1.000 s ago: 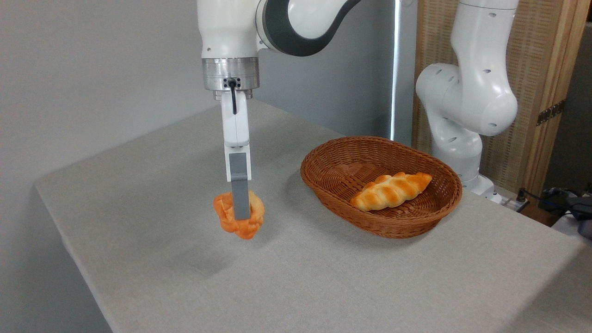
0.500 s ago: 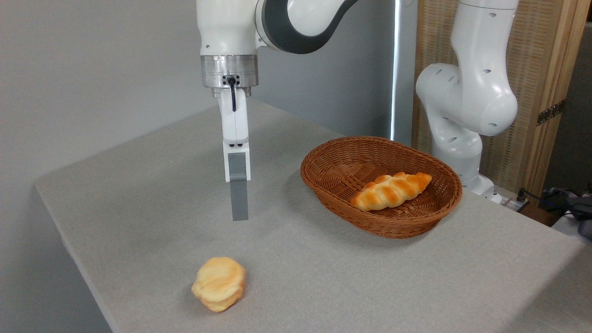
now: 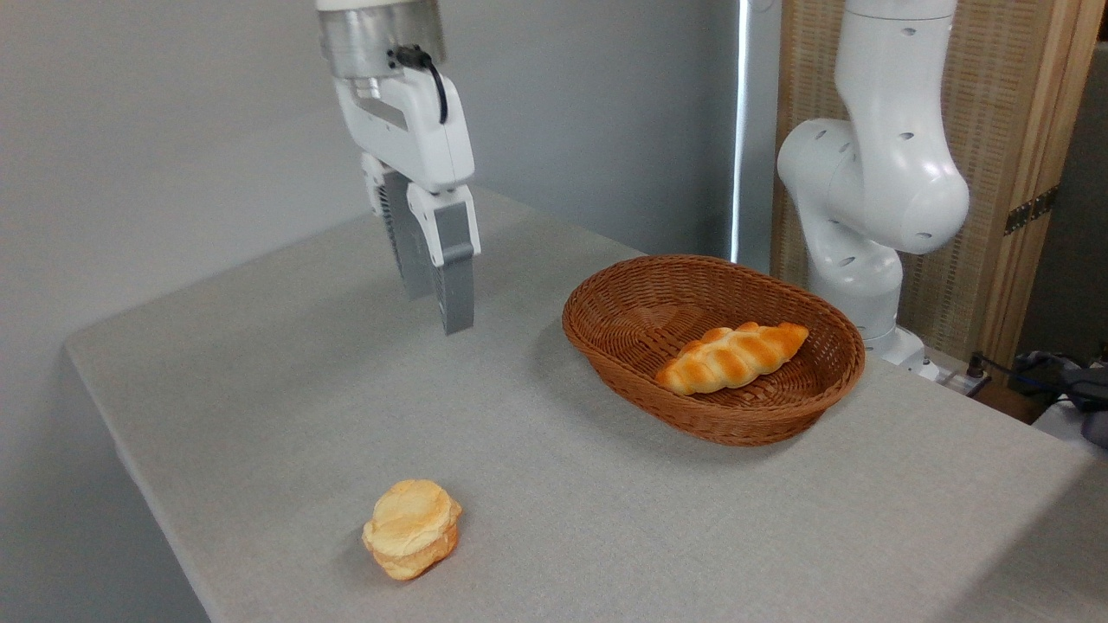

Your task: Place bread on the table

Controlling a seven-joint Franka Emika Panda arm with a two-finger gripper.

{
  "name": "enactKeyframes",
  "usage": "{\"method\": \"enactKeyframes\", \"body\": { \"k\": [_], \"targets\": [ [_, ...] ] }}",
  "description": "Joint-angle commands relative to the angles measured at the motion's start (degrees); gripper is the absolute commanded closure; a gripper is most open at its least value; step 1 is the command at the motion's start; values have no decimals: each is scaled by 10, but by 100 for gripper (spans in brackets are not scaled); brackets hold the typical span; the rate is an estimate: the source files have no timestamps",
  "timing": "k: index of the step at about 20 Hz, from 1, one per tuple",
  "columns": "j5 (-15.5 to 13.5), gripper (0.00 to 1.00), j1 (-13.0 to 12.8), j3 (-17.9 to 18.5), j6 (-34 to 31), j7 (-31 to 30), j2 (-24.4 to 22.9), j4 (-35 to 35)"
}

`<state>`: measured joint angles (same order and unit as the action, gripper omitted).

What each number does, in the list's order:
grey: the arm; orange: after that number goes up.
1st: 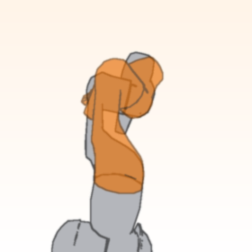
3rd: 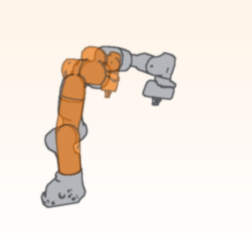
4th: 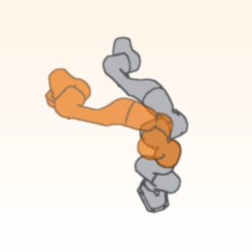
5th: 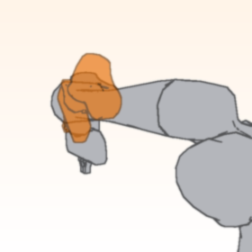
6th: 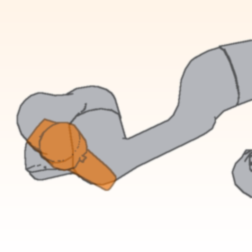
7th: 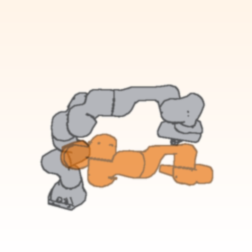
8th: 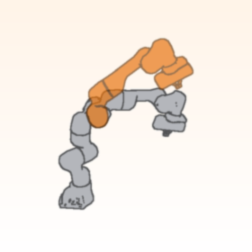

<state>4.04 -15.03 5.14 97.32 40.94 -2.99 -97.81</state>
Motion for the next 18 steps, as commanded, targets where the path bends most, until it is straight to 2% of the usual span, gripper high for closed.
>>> {"method": "enactKeyframes", "body": {
  "k": [1,4,5,8,11,18],
  "targets": [
    [-41,0,10,5,-42,-53,43,69],
    [-88,0,45,-1,-66,-59,40,88],
    [-91,0,49,-3,-80,-58,40,95],
    [-91,0,54,-7,-92,-58,35,97],
    [-85,0,94,-59,-92,-59,35,96],
    [-84,0,98,-57,-107,-55,33,96]
  ]
}}
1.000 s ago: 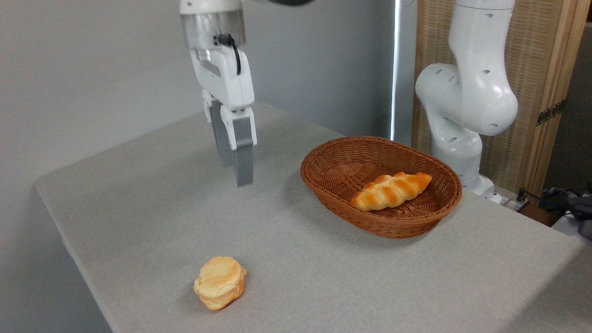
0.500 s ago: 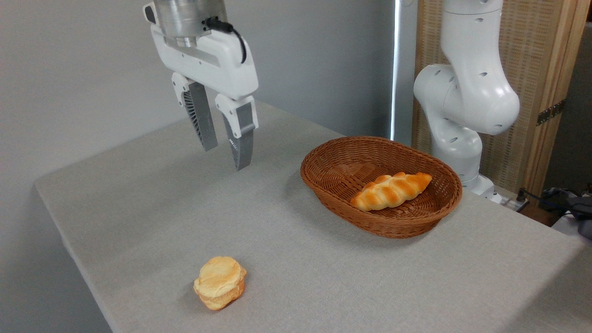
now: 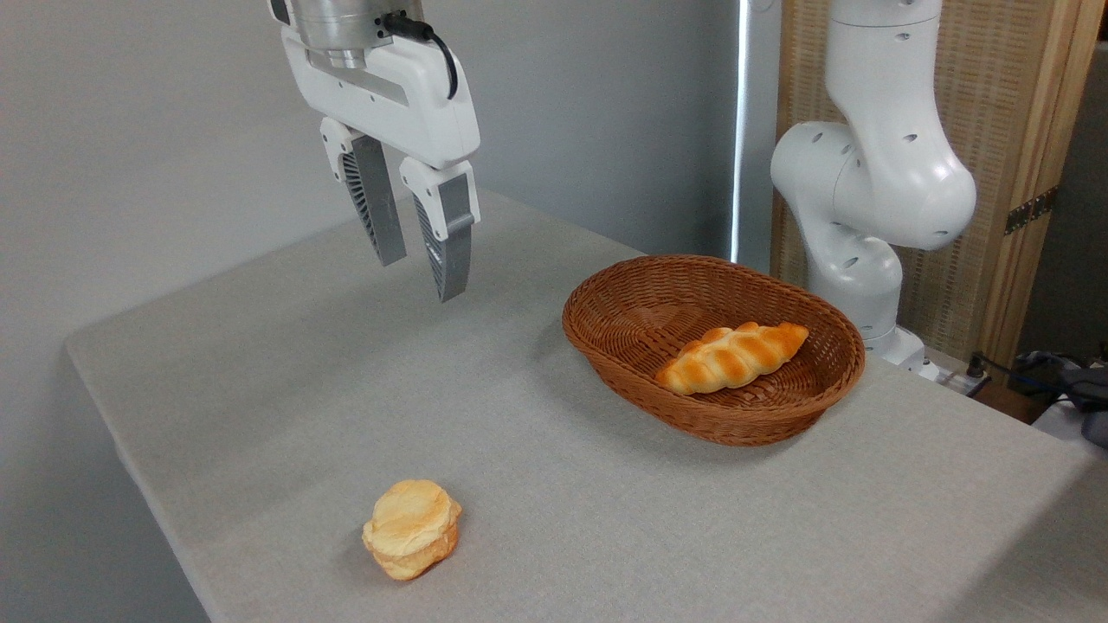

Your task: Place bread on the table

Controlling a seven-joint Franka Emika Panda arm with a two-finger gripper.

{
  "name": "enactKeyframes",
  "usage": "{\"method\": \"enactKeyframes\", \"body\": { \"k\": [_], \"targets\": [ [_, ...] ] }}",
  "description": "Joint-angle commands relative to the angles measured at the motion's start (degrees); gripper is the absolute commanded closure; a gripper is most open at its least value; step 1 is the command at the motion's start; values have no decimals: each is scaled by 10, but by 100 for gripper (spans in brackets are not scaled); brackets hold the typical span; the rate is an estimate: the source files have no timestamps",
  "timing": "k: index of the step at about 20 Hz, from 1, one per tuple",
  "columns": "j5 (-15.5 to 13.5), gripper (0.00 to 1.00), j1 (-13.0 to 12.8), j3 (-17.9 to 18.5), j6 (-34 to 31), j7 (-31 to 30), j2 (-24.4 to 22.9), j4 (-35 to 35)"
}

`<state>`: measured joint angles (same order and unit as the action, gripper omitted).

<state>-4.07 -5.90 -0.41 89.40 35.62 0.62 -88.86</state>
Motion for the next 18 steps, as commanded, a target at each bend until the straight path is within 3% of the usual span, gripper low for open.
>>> {"method": "enactKeyframes", "body": {
  "k": [1,4,7,18],
  "targets": [
    [-3,0,7,1,-31,-1,-4,7],
    [3,0,8,2,-34,-10,-4,7],
    [34,0,8,2,-34,-23,-4,8],
    [28,0,8,2,-29,-16,-4,8]
  ]
}}
